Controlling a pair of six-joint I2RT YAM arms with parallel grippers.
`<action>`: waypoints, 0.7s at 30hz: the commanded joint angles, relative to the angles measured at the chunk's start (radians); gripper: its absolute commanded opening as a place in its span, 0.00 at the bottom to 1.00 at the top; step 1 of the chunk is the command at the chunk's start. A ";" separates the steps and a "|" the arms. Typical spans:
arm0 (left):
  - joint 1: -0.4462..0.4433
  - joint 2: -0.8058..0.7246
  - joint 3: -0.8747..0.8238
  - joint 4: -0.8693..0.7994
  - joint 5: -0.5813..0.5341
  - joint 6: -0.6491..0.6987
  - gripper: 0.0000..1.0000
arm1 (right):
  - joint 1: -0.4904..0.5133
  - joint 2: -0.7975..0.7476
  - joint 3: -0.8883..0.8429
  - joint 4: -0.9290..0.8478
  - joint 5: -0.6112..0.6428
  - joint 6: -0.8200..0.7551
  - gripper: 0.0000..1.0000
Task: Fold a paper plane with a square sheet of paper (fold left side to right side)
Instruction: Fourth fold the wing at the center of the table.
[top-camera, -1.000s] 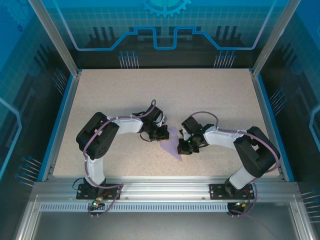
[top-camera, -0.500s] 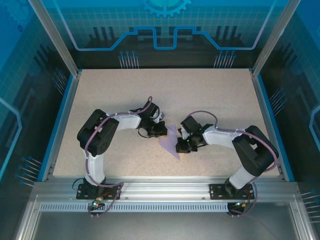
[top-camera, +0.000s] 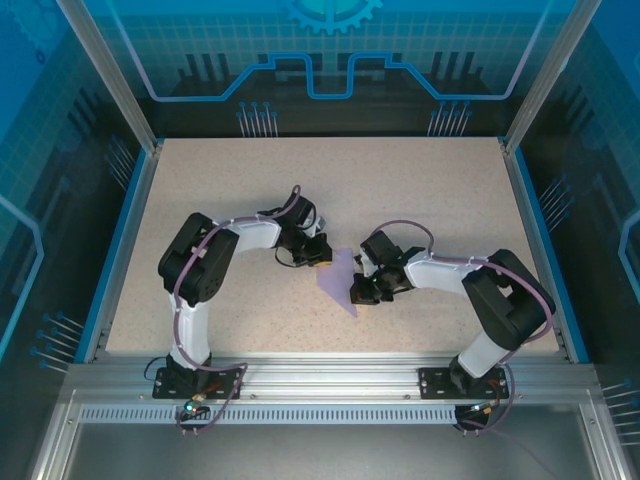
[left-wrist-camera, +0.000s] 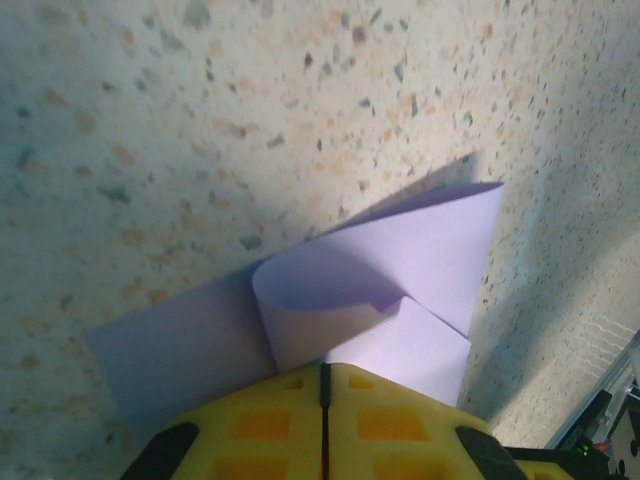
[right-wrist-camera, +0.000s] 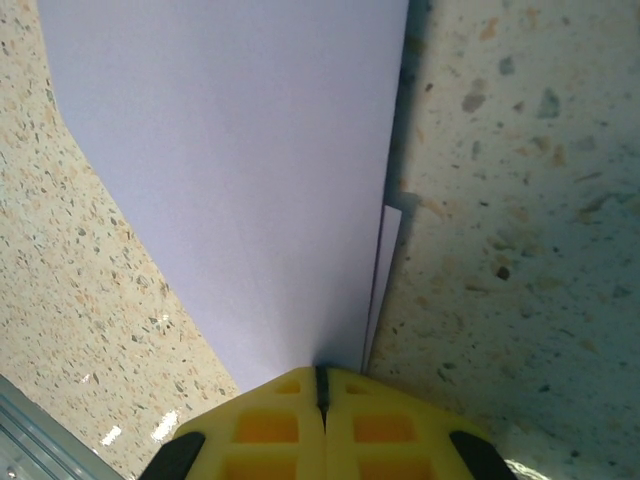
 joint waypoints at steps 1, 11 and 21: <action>0.073 0.048 0.036 0.024 -0.159 0.015 0.09 | 0.028 0.084 -0.073 -0.194 0.095 -0.019 0.00; 0.105 0.079 0.087 0.012 -0.151 0.013 0.12 | 0.028 0.087 -0.075 -0.194 0.088 -0.022 0.00; 0.138 0.104 0.107 0.003 -0.165 0.015 0.12 | 0.028 0.087 -0.072 -0.194 0.085 -0.023 0.00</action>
